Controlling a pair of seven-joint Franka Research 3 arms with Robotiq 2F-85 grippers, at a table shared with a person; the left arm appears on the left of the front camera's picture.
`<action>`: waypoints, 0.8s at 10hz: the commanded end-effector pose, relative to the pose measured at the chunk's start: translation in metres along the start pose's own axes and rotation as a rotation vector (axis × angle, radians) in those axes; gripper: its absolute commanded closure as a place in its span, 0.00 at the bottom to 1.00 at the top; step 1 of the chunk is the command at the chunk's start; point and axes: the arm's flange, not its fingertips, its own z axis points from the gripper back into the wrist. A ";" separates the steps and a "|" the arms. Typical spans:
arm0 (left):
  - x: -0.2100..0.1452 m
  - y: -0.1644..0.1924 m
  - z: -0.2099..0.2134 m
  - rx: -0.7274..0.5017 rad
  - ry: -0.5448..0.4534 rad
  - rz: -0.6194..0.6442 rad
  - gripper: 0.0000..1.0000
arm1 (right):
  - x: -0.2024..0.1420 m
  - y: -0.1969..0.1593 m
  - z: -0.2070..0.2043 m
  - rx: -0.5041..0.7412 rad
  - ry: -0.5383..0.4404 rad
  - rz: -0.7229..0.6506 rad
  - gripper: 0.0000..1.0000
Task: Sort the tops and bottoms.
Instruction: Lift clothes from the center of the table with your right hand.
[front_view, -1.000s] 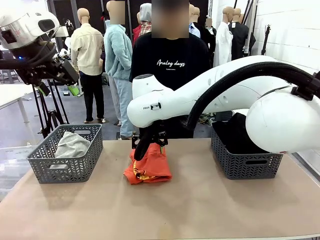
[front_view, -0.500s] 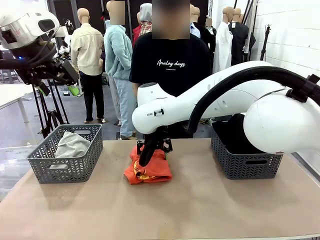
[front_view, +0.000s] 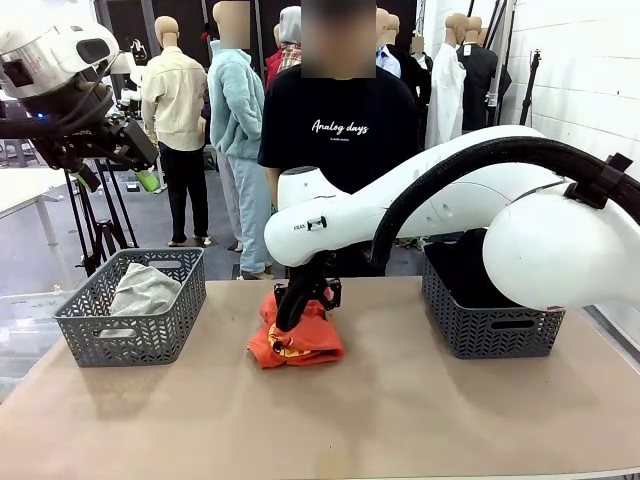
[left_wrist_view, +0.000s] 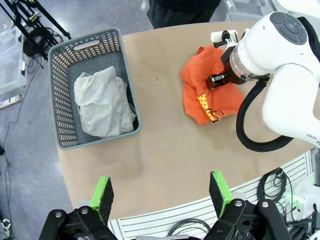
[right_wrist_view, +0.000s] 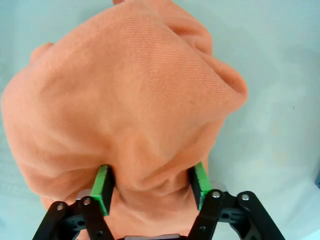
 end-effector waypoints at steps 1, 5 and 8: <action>0.000 0.002 0.001 -0.012 -0.001 -0.014 0.00 | 0.003 -0.002 -0.006 0.010 0.028 0.002 0.67; 0.000 0.002 0.001 -0.012 -0.001 -0.014 0.00 | 0.003 -0.003 -0.006 0.006 0.041 -0.007 1.00; 0.000 0.002 0.001 -0.012 -0.001 -0.014 0.00 | 0.002 -0.004 -0.003 0.020 0.026 0.003 1.00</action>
